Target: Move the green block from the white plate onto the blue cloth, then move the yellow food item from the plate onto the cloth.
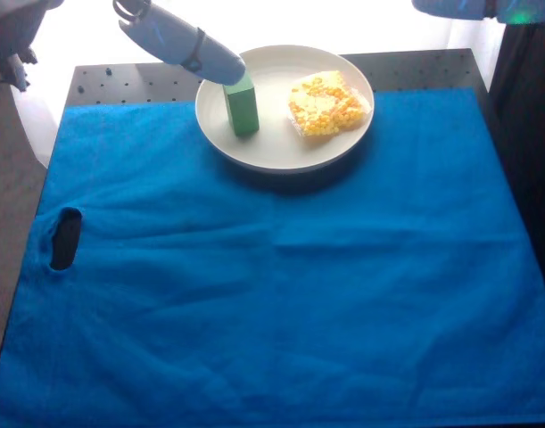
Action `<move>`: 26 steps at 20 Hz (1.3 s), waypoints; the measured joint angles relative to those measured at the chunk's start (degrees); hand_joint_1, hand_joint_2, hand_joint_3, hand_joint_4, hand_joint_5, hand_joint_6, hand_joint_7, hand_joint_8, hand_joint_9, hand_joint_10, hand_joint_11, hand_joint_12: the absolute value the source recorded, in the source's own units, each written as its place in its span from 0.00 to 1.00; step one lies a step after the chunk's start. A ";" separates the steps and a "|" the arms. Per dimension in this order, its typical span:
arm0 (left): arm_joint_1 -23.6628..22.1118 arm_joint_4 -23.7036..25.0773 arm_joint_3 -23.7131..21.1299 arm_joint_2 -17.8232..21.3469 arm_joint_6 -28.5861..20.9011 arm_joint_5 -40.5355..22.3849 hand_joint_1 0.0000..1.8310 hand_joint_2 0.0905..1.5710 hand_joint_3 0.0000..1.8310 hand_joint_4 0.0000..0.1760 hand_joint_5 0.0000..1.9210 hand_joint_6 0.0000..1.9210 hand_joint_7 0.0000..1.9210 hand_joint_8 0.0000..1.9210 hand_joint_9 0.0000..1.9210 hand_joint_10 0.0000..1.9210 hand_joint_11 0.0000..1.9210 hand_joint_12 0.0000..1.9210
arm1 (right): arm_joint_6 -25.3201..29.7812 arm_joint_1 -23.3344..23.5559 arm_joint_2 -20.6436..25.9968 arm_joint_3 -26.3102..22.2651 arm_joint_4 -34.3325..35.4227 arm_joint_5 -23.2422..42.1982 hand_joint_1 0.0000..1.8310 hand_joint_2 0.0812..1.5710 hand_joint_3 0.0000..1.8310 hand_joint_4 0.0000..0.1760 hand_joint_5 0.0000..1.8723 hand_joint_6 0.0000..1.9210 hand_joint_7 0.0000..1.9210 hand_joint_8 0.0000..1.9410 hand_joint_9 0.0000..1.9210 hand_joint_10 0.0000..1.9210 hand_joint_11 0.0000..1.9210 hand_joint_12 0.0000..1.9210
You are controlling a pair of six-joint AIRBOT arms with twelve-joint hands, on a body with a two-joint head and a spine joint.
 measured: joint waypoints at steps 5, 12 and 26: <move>1.57 -0.02 2.29 -2.75 0.00 0.81 0.32 0.45 0.00 0.00 0.18 0.00 0.23 0.01 0.26 0.00 0.26 0.09 | -0.02 0.00 -0.66 0.00 -0.59 -0.04 0.13 0.57 0.00 0.00 0.14 0.00 0.26 0.01 0.24 0.01 0.05 0.59; 3.45 -0.20 6.45 -7.50 0.00 2.58 0.27 0.50 0.01 0.00 0.20 0.00 0.23 0.00 0.23 0.00 0.23 0.07 | 0.00 0.00 -1.55 0.11 -1.66 0.04 0.14 0.59 0.00 0.00 0.12 0.00 0.24 0.00 0.23 0.00 0.05 0.59; 5.03 -0.85 9.18 -10.03 0.00 2.95 0.39 0.47 0.00 0.00 0.28 0.00 0.35 0.00 0.35 0.01 0.17 0.48 | 0.00 0.00 -2.23 0.28 -1.88 0.09 0.17 0.56 0.00 0.00 0.20 0.00 0.30 0.00 0.27 0.00 0.09 0.50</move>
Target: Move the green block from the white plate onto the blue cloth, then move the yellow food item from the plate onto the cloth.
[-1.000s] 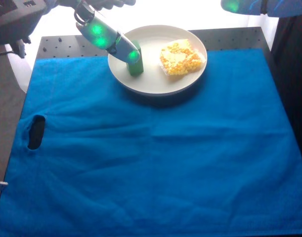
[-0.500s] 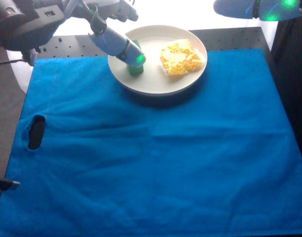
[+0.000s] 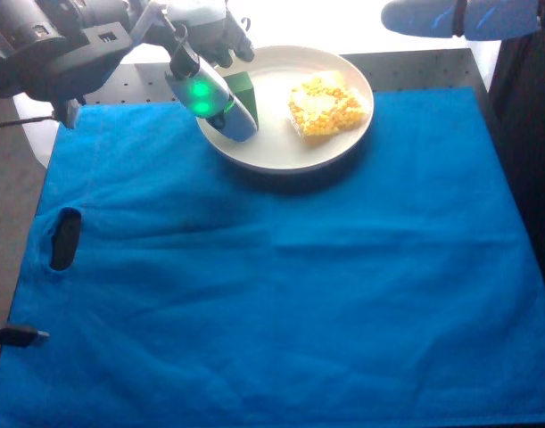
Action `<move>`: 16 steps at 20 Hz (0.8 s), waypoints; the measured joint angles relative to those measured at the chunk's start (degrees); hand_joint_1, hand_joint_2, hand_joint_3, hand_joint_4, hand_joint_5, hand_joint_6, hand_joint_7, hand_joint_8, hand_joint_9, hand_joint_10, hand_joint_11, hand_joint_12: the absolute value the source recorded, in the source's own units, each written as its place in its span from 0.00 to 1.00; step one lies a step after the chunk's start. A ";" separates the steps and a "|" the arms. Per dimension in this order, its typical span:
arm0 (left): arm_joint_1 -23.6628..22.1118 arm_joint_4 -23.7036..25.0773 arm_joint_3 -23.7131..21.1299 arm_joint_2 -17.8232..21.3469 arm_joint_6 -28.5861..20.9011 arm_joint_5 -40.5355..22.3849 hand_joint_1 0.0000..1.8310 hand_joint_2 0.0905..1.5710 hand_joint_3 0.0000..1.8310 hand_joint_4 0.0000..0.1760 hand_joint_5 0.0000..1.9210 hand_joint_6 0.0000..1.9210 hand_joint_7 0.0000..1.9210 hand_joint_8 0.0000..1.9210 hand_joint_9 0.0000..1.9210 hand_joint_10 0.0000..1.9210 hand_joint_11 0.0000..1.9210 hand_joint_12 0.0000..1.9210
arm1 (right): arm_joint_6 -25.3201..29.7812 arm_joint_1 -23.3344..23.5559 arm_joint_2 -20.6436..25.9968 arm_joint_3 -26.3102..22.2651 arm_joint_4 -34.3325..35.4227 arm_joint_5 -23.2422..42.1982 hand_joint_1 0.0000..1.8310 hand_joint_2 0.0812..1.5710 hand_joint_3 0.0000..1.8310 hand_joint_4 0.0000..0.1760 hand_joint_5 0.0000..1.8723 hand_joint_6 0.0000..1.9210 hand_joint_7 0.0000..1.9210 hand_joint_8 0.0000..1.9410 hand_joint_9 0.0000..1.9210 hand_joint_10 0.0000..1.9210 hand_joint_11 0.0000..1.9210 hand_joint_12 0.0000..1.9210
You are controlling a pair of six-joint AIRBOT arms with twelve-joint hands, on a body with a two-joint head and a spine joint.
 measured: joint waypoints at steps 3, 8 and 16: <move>0.09 -0.48 0.07 0.00 -0.02 -0.07 0.37 0.49 0.00 0.00 0.26 0.00 0.37 0.01 0.37 0.01 0.19 0.45 | 0.00 0.00 -0.26 0.00 -0.02 0.02 0.15 0.58 0.00 0.00 0.20 0.00 0.30 0.00 0.27 0.00 0.10 0.51; 0.11 -2.03 0.28 -0.07 0.00 -0.87 0.40 0.54 0.00 0.00 0.32 0.00 0.45 0.01 0.44 0.03 0.22 0.54 | 0.00 0.00 -0.42 0.00 -0.02 0.02 0.17 0.58 0.00 0.00 0.21 0.00 0.30 0.00 0.27 0.00 0.10 0.52; 0.57 -3.61 1.40 -1.05 -0.02 -3.04 0.43 0.56 0.00 0.00 0.38 0.00 0.50 0.01 0.49 0.07 0.27 0.56 | -0.02 0.31 -1.03 0.00 -0.13 0.26 0.17 0.59 0.00 0.00 0.16 0.00 0.30 0.00 0.27 0.00 0.08 0.56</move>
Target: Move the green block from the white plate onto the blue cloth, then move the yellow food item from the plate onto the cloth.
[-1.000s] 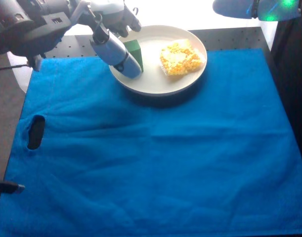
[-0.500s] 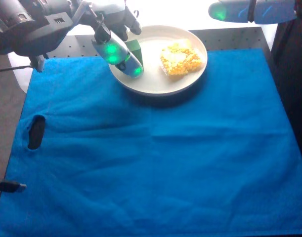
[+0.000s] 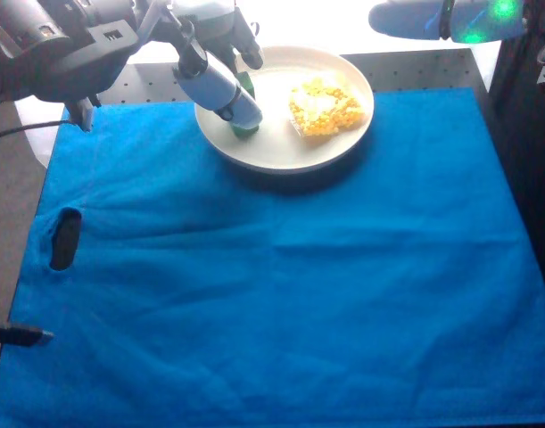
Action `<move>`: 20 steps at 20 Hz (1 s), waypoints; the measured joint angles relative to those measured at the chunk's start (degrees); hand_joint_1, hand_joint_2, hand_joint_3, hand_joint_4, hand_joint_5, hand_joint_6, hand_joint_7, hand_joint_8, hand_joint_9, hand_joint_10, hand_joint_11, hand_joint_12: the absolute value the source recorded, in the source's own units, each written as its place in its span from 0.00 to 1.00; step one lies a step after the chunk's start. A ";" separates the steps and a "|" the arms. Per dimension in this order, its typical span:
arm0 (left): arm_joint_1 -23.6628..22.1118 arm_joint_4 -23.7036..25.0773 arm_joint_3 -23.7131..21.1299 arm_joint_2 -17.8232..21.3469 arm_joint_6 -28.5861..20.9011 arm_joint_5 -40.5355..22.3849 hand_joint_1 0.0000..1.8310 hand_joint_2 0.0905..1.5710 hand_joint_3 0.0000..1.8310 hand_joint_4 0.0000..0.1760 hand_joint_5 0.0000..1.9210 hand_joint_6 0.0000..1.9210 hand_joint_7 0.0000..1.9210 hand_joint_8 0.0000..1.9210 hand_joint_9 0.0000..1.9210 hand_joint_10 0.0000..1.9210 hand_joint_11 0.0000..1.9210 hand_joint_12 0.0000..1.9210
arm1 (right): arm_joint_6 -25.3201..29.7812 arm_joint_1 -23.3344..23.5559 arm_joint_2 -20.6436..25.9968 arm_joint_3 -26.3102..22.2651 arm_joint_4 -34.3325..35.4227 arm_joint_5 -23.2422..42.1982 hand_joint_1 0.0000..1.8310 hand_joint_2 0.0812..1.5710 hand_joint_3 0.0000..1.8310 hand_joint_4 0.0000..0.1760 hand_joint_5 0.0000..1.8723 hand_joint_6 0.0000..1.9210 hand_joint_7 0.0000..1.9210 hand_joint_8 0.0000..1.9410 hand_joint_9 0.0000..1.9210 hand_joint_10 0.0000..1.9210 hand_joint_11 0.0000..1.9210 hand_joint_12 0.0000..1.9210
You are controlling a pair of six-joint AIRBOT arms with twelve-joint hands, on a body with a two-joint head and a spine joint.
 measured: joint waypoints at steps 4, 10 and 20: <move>0.59 -1.33 1.18 -0.33 0.02 0.02 0.45 0.58 0.00 0.00 0.42 0.00 0.52 0.00 0.51 0.06 0.31 0.51 | 0.02 0.00 -0.09 0.00 -0.24 0.24 0.15 0.59 0.00 0.00 0.20 0.01 0.30 0.00 0.27 0.00 0.07 0.57; 0.79 -2.86 2.60 -0.63 0.00 -0.24 0.61 0.67 0.00 0.00 0.55 0.44 0.67 0.01 0.61 0.19 0.41 0.61 | 0.02 0.00 -0.09 -0.02 -0.28 0.33 0.16 0.60 0.00 0.00 0.13 0.00 0.29 0.00 0.25 0.00 0.04 0.59; 0.92 -4.76 3.06 -1.29 -0.02 -1.68 0.59 0.58 0.00 0.00 0.45 0.00 0.53 0.00 0.57 0.11 0.44 0.53 | 0.00 0.00 -0.22 -0.07 -0.35 0.70 0.15 0.60 0.00 0.06 0.15 0.00 0.29 0.00 0.26 0.00 0.07 0.56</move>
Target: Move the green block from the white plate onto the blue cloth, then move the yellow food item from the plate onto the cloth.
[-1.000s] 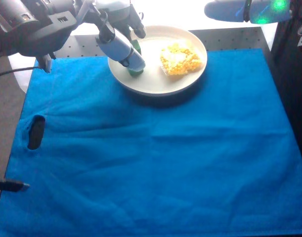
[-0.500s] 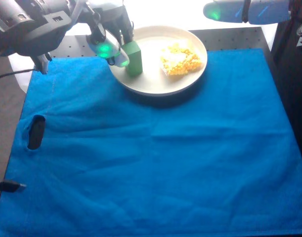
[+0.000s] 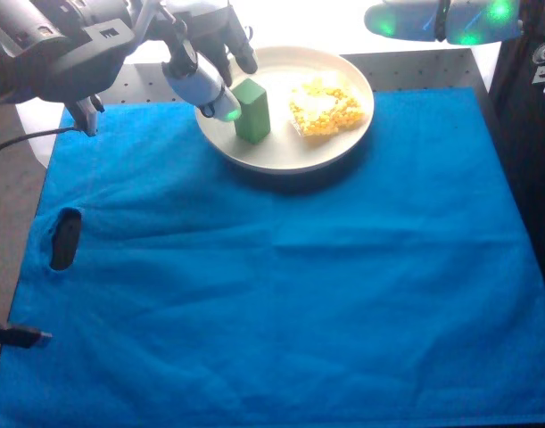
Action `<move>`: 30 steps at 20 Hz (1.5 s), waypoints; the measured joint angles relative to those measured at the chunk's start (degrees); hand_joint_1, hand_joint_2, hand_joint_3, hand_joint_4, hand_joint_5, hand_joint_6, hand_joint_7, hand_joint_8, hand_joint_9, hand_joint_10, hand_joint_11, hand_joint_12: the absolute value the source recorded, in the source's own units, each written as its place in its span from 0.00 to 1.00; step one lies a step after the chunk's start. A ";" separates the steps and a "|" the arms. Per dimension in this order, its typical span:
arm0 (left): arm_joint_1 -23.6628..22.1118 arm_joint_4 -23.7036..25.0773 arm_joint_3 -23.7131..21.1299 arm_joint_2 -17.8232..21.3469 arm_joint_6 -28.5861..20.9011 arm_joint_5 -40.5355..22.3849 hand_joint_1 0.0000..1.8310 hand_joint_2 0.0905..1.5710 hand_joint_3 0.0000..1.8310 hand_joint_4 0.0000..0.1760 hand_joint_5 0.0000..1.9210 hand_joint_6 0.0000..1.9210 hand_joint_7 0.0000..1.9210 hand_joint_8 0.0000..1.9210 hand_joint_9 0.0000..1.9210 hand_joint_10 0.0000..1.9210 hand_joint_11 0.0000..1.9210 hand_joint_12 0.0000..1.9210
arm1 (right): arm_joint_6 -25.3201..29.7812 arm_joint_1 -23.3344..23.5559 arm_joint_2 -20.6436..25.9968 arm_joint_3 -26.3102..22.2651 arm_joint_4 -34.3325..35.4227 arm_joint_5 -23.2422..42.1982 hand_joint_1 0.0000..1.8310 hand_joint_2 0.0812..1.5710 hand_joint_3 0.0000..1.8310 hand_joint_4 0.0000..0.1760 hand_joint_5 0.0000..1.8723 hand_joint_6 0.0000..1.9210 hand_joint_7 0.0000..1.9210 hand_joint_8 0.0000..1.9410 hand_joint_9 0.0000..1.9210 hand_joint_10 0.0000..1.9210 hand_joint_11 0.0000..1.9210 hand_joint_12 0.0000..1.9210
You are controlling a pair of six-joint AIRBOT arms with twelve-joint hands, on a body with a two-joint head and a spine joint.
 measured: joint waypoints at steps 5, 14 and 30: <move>0.04 0.00 0.00 -0.02 0.02 0.00 0.56 0.54 0.00 0.00 0.39 0.00 0.44 0.00 0.49 0.00 0.39 0.47 | 0.00 0.02 -0.07 0.00 -0.15 0.00 0.15 0.61 0.00 0.00 0.18 0.00 0.30 0.00 0.28 0.00 0.08 0.61; 0.35 0.09 0.11 -1.40 0.02 -1.11 0.55 0.55 0.00 0.00 0.39 0.00 0.41 0.00 0.50 0.01 0.41 0.43 | 0.00 0.42 -0.37 0.00 -0.52 0.31 0.14 0.62 0.00 0.00 0.19 0.00 0.31 0.00 0.28 0.00 0.08 0.64; 0.70 -0.87 0.81 -2.23 -0.02 -2.19 0.71 0.65 0.00 0.00 0.63 0.17 0.59 0.50 0.64 0.43 0.60 0.67 | 0.02 1.01 -0.76 0.00 -0.74 0.37 0.15 0.62 0.00 0.00 0.17 0.00 0.30 0.00 0.28 0.00 0.06 0.67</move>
